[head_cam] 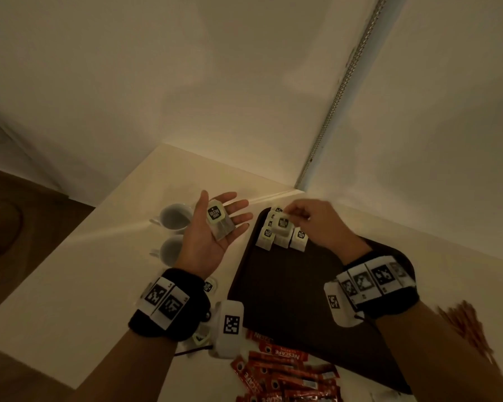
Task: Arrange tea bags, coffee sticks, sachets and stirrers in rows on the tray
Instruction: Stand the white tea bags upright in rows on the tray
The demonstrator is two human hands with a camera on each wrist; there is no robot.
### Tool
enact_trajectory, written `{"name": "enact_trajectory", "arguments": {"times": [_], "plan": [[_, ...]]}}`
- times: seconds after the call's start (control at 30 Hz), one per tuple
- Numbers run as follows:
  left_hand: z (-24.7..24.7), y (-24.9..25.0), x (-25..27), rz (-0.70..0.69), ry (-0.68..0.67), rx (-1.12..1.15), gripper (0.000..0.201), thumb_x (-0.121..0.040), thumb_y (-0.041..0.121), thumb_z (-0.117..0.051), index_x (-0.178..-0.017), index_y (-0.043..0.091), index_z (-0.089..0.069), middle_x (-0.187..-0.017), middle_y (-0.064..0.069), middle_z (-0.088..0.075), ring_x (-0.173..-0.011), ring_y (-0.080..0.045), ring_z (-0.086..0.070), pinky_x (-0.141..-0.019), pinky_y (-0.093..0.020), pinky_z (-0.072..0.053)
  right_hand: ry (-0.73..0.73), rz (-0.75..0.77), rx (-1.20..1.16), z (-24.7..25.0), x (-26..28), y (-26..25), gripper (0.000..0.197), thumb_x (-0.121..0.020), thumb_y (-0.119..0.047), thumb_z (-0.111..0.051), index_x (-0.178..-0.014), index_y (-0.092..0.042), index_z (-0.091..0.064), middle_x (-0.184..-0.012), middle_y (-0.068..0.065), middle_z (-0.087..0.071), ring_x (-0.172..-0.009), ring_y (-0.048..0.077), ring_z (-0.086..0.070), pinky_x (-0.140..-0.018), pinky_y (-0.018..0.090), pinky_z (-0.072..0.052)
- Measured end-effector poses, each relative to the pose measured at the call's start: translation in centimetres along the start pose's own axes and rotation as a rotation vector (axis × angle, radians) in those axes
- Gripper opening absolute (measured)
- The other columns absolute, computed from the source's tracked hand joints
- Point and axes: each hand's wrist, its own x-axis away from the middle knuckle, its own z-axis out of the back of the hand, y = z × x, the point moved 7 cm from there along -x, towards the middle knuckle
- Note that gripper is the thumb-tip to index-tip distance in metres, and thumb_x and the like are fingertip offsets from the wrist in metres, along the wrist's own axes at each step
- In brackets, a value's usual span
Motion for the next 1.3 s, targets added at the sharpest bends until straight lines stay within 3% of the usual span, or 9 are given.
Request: {"name": "enact_trajectory", "arguments": {"times": [0.2, 0.47, 0.77, 0.83, 0.93, 1.03, 1.1, 1.17, 1.3], "plan": [[0.3, -0.3, -0.4, 0.000, 0.002, -0.024, 0.053, -0.099, 0.050, -0.023, -0.102, 0.014, -0.062, -0.090, -0.004, -0.073, -0.076, -0.018, -0.070, -0.066, -0.025, -0.057, -0.282, -0.261, 0.106, -6.5, 0.6, 6.8, 0.021, -0.091, -0.014, -0.057, -0.111, -0.008, -0.064, -0.116, 0.008, -0.063, -0.107, 0.018, -0.057, -0.088, 0.022, -0.041], [1.4, -0.8, -0.8, 0.002, 0.019, -0.049, 0.057, -0.098, 0.053, -0.021, -0.104, 0.015, -0.062, -0.092, -0.005, -0.073, -0.076, -0.018, -0.070, -0.065, -0.025, -0.057, 0.007, -0.361, 0.019, -6.9, -2.1, 11.2, 0.009, -0.086, -0.003, -0.061, -0.094, -0.002, -0.065, -0.106, 0.012, -0.067, -0.102, 0.021, -0.061, -0.082, 0.021, -0.045], [1.2, -1.6, -1.0, 0.085, 0.001, -0.084, 0.075, -0.092, 0.065, -0.011, -0.116, 0.013, -0.060, -0.105, -0.012, -0.072, -0.089, -0.025, -0.071, -0.064, -0.029, -0.058, 0.036, -0.368, 0.022, -7.0, -3.6, 11.9, 0.012, -0.087, -0.009, -0.062, -0.098, -0.003, -0.063, -0.104, 0.013, -0.065, -0.101, 0.023, -0.060, -0.083, 0.028, -0.046], [1.1, -1.8, -1.0, 0.125, -0.009, -0.118, 0.081, -0.090, 0.069, -0.008, -0.122, 0.013, -0.057, -0.110, -0.014, -0.070, -0.095, -0.028, -0.070, -0.065, -0.031, -0.058, 0.126, -0.305, 0.018, -5.6, -3.9, 9.9, 0.017, -0.088, -0.020, -0.063, -0.099, -0.008, -0.063, -0.099, 0.009, -0.063, -0.089, 0.019, -0.058, -0.078, 0.027, -0.045], [0.7, -1.9, -1.1, 0.162, -0.031, -0.191, 0.084, -0.088, 0.071, -0.006, -0.126, 0.014, -0.053, -0.110, -0.016, -0.070, -0.097, -0.029, -0.069, -0.064, -0.033, -0.058, 0.226, -0.023, -0.195, -2.6, -3.7, 2.5, 0.011, -0.090, -0.026, -0.061, -0.097, -0.019, -0.066, -0.097, 0.006, -0.060, -0.077, 0.005, -0.051, -0.070, 0.008, -0.038], [-0.5, -1.5, -1.0, 0.156, -0.090, -0.294, 0.083, -0.087, 0.072, -0.005, -0.126, 0.017, -0.054, -0.111, -0.012, -0.071, -0.101, -0.028, -0.068, -0.070, -0.036, -0.058, 0.050, 0.304, -0.245, -1.5, -2.1, -5.9, 0.013, -0.085, -0.025, -0.067, -0.098, -0.027, -0.067, -0.098, 0.002, -0.055, -0.087, 0.001, -0.050, -0.077, 0.006, -0.036], [-1.6, -1.0, -0.7, 0.122, -0.124, -0.328, 0.078, -0.088, 0.069, -0.007, -0.119, 0.019, -0.059, -0.109, -0.003, -0.072, -0.101, -0.024, -0.069, -0.074, -0.036, -0.059, -0.016, 0.432, -0.173, -1.4, -1.2, -9.2, 0.013, -0.081, -0.026, -0.071, -0.094, -0.024, -0.070, -0.093, 0.000, -0.055, -0.090, 0.007, -0.050, -0.082, 0.013, -0.038], [-2.6, -0.3, -0.4, 0.052, -0.159, -0.347, 0.070, -0.085, 0.068, -0.017, -0.116, 0.021, -0.060, -0.114, 0.002, -0.070, -0.105, -0.020, -0.067, -0.079, -0.036, -0.058, -0.004, 0.479, -0.111, -0.7, -0.8, -10.9, 0.010, -0.081, -0.025, -0.071, -0.089, -0.019, -0.073, -0.089, -0.001, -0.059, -0.086, 0.011, -0.053, -0.079, 0.022, -0.041], [-3.0, 2.3, 0.4, -0.303, -0.162, -0.461, 0.037, -0.086, 0.043, -0.050, -0.116, 0.025, -0.061, -0.118, 0.002, -0.067, -0.108, -0.017, -0.064, -0.087, -0.030, -0.054, 0.080, 0.542, 0.029, 2.4, -0.2, -13.2, 0.011, -0.083, -0.030, -0.068, -0.087, -0.021, -0.073, -0.076, -0.008, -0.066, -0.070, 0.000, -0.050, -0.068, 0.015, -0.037]]}}
